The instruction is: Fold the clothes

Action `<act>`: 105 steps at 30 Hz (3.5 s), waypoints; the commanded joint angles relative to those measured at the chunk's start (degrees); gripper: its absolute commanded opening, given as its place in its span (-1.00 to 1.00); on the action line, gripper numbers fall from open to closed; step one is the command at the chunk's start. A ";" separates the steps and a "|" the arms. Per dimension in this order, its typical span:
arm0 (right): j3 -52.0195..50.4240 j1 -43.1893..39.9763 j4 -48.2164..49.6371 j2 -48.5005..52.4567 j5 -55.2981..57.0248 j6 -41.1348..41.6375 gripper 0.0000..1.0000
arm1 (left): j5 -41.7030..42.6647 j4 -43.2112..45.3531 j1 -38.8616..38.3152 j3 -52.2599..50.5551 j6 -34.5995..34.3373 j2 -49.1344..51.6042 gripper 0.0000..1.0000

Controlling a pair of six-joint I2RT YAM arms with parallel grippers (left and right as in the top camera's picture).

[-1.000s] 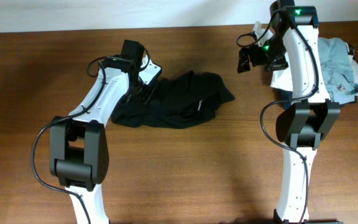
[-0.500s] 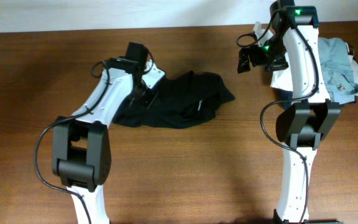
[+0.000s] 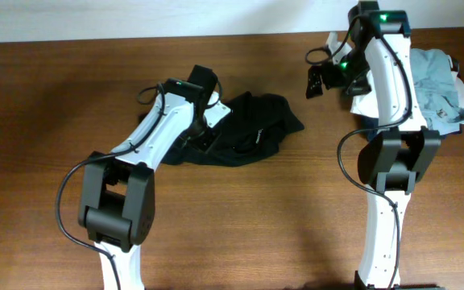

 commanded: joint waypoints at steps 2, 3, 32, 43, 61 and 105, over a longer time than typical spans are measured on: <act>-7.87 0.33 2.62 -1.55 -7.45 -0.22 1.00 | -2.12 -0.68 3.04 4.50 -4.83 -0.50 -0.03; -9.70 0.46 3.74 -1.55 -8.57 -0.22 1.00 | -2.08 -0.92 3.34 5.31 -4.83 -0.81 0.13; -26.97 3.17 18.64 -1.55 -15.74 -0.17 -0.57 | -8.33 -3.43 10.78 10.69 -6.12 -12.13 0.65; -24.00 -6.03 15.69 -1.68 -25.07 -2.47 -0.92 | -8.37 -3.80 13.66 10.69 -6.10 -12.26 0.64; 2.84 -2.16 -2.25 -1.73 -25.88 -5.60 -0.92 | -8.33 -2.51 15.96 10.69 -6.10 -12.26 0.64; 3.56 40.48 21.27 5.27 -8.79 5.79 -0.92 | -8.15 2.47 21.86 10.69 -7.32 -12.28 0.65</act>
